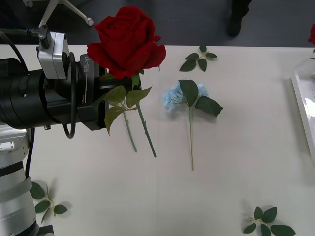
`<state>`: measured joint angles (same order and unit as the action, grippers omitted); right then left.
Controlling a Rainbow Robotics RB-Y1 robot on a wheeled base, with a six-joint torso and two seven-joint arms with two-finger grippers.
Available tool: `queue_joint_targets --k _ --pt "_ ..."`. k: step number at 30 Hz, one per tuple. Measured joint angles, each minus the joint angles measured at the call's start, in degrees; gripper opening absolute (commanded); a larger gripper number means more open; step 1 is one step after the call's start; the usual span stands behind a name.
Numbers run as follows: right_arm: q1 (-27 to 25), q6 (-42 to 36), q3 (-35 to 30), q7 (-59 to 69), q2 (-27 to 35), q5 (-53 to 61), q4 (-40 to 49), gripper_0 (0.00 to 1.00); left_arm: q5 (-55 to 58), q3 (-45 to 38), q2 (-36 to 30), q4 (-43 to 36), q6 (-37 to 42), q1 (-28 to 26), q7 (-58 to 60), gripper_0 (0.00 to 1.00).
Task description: Put the red flowers into the right box and the blue flowers into the left box
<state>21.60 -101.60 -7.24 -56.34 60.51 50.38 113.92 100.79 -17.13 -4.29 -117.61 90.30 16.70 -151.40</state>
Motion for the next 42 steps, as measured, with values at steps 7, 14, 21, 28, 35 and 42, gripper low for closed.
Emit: queue_joint_targets --k 7,14,21,28,35,42 --pt "0.01 3.88 -6.09 -15.45 3.08 0.39 -13.51 0.0 0.0 0.0 0.0 0.0 0.0 0.0 0.0 0.0" --pt "0.01 11.02 -7.44 -27.24 3.09 -4.02 -25.71 0.0 0.02 0.0 0.0 0.0 0.0 0.0 0.0 0.0" --pt "0.01 16.03 -5.96 -31.56 2.98 -11.65 -32.74 0.0 0.02 0.0 0.0 0.01 0.0 0.0 0.0 0.0" --pt "0.01 19.21 -6.02 -37.78 0.51 -20.57 -36.05 0.0 0.02 0.0 0.0 0.01 0.0 0.0 0.0 0.0" --pt "0.0 22.89 -6.02 -37.78 -2.35 -27.67 -36.15 0.0 0.02 0.0 0.0 0.01 0.0 0.0 0.0 0.0" --pt "0.0 23.14 -6.02 -37.78 -2.9 -28.01 -36.15 0.73 0.02 0.0 0.0 0.01 0.0 0.0 0.0 0.0"
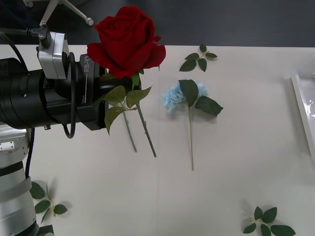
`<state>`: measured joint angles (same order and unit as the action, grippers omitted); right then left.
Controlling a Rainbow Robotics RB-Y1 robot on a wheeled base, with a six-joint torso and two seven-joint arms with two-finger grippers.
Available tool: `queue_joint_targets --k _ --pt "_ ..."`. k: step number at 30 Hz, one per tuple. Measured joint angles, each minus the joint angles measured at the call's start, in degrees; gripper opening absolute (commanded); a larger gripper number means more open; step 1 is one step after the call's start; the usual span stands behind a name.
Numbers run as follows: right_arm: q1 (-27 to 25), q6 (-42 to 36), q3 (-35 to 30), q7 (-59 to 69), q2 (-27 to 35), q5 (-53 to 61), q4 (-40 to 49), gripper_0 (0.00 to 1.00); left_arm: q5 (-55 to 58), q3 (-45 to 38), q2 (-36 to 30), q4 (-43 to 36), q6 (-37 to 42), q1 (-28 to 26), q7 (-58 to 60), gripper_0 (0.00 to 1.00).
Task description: Put the red flowers into the right box and the blue flowers into the left box
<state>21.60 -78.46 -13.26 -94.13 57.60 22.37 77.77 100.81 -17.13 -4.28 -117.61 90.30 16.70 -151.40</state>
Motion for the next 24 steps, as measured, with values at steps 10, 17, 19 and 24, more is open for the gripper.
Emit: queue_joint_targets --k 10,17,19,24 --pt "0.0 0.01 0.0 0.0 0.0 0.09 0.0 0.73 0.0 0.0 0.0 0.0 0.0 0.0 0.0 0.0" --pt "0.0 -1.51 -2.63 -0.01 0.0 8.76 0.47 0.73 0.0 0.0 0.0 0.0 0.0 0.0 0.0 0.0" --pt "0.0 -4.75 -4.8 -0.01 0.0 12.89 2.03 0.73 0.0 0.0 0.0 0.0 0.0 0.0 0.0 0.0" --pt "0.0 -10.3 -8.42 -0.02 1.23 27.6 8.31 0.73 0.0 0.0 0.0 0.0 0.0 0.0 0.0 0.0"
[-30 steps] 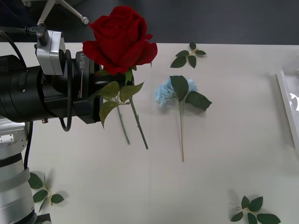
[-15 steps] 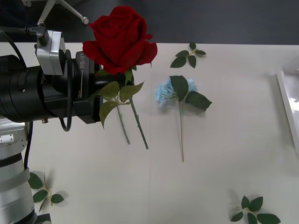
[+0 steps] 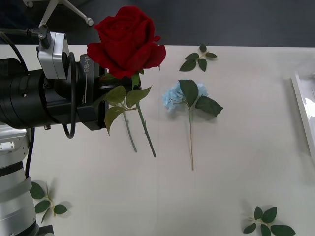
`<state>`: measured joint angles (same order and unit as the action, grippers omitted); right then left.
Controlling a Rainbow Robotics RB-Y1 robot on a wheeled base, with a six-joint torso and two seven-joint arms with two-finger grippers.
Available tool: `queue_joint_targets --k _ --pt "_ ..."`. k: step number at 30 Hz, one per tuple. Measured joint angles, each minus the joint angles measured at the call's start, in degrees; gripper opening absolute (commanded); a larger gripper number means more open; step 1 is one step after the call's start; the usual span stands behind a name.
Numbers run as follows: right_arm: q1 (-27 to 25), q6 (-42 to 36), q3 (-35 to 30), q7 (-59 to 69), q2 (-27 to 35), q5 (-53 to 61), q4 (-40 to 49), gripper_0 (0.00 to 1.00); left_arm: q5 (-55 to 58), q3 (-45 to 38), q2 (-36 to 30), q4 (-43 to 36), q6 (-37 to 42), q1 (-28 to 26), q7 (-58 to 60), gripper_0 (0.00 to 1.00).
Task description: Put the red flowers into the right box and the blue flowers into the left box
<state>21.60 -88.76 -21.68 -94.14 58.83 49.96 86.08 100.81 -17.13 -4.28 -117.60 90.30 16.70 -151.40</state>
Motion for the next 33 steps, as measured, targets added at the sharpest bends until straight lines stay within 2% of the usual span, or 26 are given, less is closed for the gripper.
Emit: queue_joint_targets --k 4,9,13,16,21,24,27,33 --pt "-0.02 -1.4 0.88 -0.04 4.73 15.38 4.41 0.73 0.0 0.0 0.0 0.0 0.0 0.0 0.0 0.0" --pt "-0.65 0.58 2.55 -0.65 10.35 32.35 9.2 0.73 0.0 0.0 0.0 0.0 0.0 0.0 0.0 0.0" --pt "-4.66 10.42 2.89 -2.99 12.5 44.28 16.15 0.73 0.01 0.0 0.0 0.01 0.0 0.0 0.0 0.0" --pt "-10.34 25.14 4.77 -3.21 13.93 51.86 22.75 0.73 0.01 0.0 0.0 0.01 0.0 0.0 0.0 0.0" --pt "-18.62 41.65 10.62 -3.37 14.68 49.4 35.61 0.73 0.01 0.0 0.0 0.01 0.0 0.0 0.0 0.0" --pt "-20.68 50.12 16.14 -3.45 14.59 44.24 41.68 0.73 0.02 0.0 0.0 0.02 0.01 0.0 0.0 0.0" --pt "-19.74 56.15 24.06 -4.4 13.85 40.1 44.8 0.73 0.03 0.0 0.0 0.03 0.01 0.0 0.0 0.0" --pt "-12.28 65.25 42.54 -13.79 11.54 36.17 46.03 0.73 0.03 0.0 0.0 0.03 0.01 0.0 0.0 0.0"
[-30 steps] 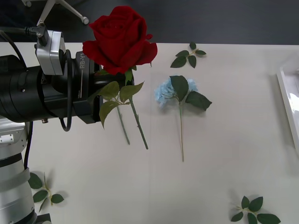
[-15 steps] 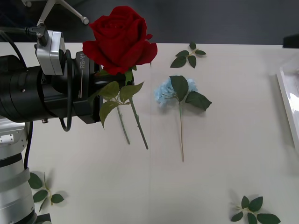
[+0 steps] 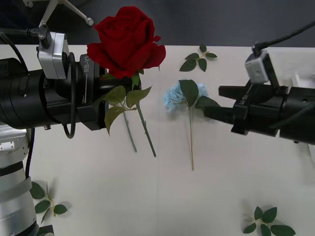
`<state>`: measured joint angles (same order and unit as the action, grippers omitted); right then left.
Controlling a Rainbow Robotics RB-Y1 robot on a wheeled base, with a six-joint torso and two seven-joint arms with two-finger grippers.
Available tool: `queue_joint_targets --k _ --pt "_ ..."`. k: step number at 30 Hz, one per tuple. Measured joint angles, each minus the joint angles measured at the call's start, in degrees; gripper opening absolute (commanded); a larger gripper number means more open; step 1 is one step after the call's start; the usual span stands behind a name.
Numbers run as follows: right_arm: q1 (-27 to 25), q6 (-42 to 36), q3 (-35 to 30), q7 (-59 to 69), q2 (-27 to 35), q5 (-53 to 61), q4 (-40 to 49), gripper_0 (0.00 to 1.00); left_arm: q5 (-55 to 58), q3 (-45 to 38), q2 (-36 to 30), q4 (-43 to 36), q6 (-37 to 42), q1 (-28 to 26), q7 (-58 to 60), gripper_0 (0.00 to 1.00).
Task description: Put the red flowers into the right box and the blue flowers into the left box
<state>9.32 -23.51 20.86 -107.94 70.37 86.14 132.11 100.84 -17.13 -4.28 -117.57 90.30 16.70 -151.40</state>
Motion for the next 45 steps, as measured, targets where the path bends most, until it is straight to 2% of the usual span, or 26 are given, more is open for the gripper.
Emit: queue_joint_targets --k 3,11,15,25,30,31,32,33,34,35,45 --pt "3.21 4.61 7.36 -5.59 -0.35 0.0 0.0 0.73 0.0 0.0 0.0 0.0 0.0 0.0 0.0 0.0" --pt "12.66 9.66 23.4 -11.82 -0.5 0.03 -0.02 0.73 0.0 0.0 0.0 0.0 0.0 0.0 0.0 0.0" --pt "16.03 9.66 26.95 -13.82 -3.06 0.14 -0.8 0.74 0.0 0.0 0.0 0.01 0.0 0.0 0.0 0.0" --pt "24.64 9.67 34.45 -13.87 -14.23 0.14 -8.32 0.74 0.0 0.0 0.0 0.01 0.0 0.0 0.0 0.0" --pt "26.21 9.68 35.94 -13.87 -16.61 0.14 -10.91 0.73 0.0 0.0 0.0 0.01 0.0 0.0 0.0 0.0" --pt "26.21 9.68 35.93 -13.87 -16.86 0.14 -11.19 0.65 0.0 0.0 0.0 0.01 0.0 0.0 0.0 0.0" --pt "26.21 9.68 35.93 -13.87 -17.05 0.14 -11.41 0.47 0.0 0.0 0.0 0.01 0.0 0.0 0.0 0.0" --pt "26.21 9.68 35.93 -13.87 -17.13 0.14 -11.56 0.21 0.0 0.0 0.0 0.01 0.0 0.0 0.0 0.0" --pt "26.21 9.68 35.93 -13.87 -17.13 0.14 -11.64 0.08 0.0 0.0 0.0 0.01 0.0 0.0 0.0 0.0" --pt "26.21 9.68 35.93 -13.87 -17.13 0.14 -11.67 0.0 0.0 0.0 0.0 0.01 0.0 0.0 0.0 0.0" --pt "26.21 9.68 35.93 -13.87 -17.12 1.51 -11.67 0.0 0.0 0.0 0.0 0.01 0.0 0.0 0.0 0.0"
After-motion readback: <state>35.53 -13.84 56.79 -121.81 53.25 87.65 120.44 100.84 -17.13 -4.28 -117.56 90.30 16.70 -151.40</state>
